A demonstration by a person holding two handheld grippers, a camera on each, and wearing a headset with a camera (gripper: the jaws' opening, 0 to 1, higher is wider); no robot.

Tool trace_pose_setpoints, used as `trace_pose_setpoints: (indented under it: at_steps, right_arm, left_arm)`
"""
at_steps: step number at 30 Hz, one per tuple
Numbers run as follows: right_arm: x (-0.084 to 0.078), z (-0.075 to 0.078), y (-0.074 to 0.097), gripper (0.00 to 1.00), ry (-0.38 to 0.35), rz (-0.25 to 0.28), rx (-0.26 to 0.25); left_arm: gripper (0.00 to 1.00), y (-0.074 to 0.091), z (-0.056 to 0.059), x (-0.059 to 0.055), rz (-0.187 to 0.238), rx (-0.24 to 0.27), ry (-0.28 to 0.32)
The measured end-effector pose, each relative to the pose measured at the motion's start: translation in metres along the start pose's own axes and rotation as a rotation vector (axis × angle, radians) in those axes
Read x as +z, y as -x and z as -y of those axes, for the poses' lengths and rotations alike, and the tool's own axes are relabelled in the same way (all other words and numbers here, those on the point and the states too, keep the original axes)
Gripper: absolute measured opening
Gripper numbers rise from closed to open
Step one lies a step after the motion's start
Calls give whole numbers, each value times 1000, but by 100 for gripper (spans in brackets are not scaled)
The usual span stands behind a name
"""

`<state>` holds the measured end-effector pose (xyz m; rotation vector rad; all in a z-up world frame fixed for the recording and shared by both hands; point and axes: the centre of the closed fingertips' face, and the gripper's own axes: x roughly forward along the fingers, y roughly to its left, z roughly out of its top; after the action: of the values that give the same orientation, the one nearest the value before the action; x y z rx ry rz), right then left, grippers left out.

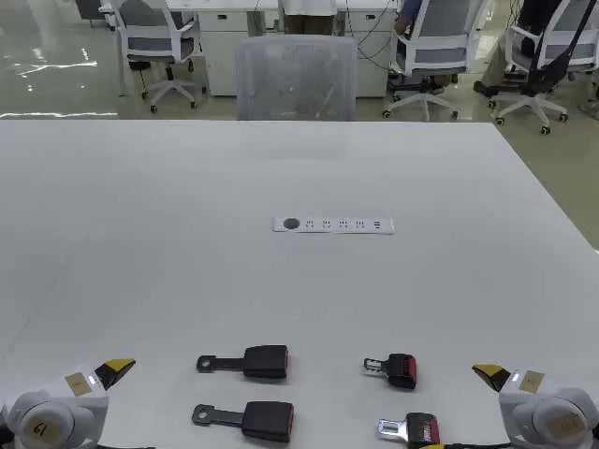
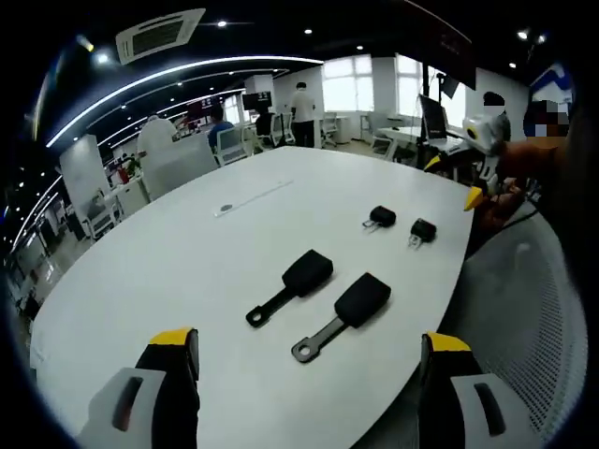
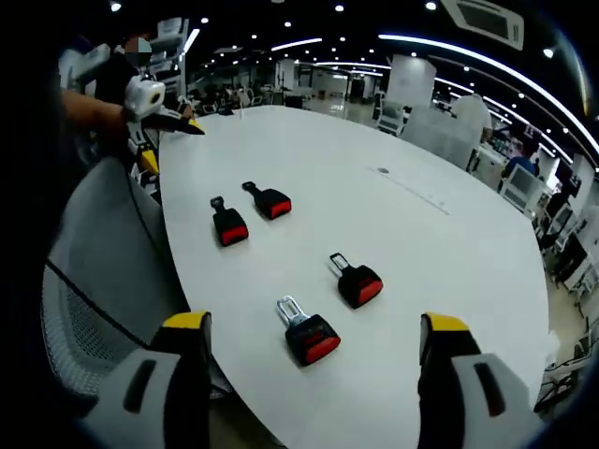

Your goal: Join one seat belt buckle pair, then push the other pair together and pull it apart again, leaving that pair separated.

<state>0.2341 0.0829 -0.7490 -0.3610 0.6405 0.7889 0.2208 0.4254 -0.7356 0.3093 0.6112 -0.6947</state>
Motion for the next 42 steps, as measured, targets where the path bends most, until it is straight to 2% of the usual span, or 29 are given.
trace_pose_setpoints:
  at_steps: [5,8,23,32,36,38,42]
  right_arm:
    - [0,-2,0,94,3,-3,2]
    - [9,-5,1,94,-50,39,12]
    - [11,-10,0,94,-24,28,4]
    - [12,-8,5,93,-4,16,-7]
    - [11,-6,7,93,4,9,-6]
    - [10,-5,6,93,6,3,-9]
    - [10,-5,4,93,42,-18,-16]
  left_arm:
    - [100,1,0,1,3,3,4]
    - [100,2,0,1,7,2,3]
    - [100,5,2,-3,9,-4,12]
    - [100,3,1,1,14,-6,6]
    - [100,2,-4,6,32,20,-19]
    - [100,1,-3,6,36,10,-3]
    - [100,1,-1,3,24,-2,-12]
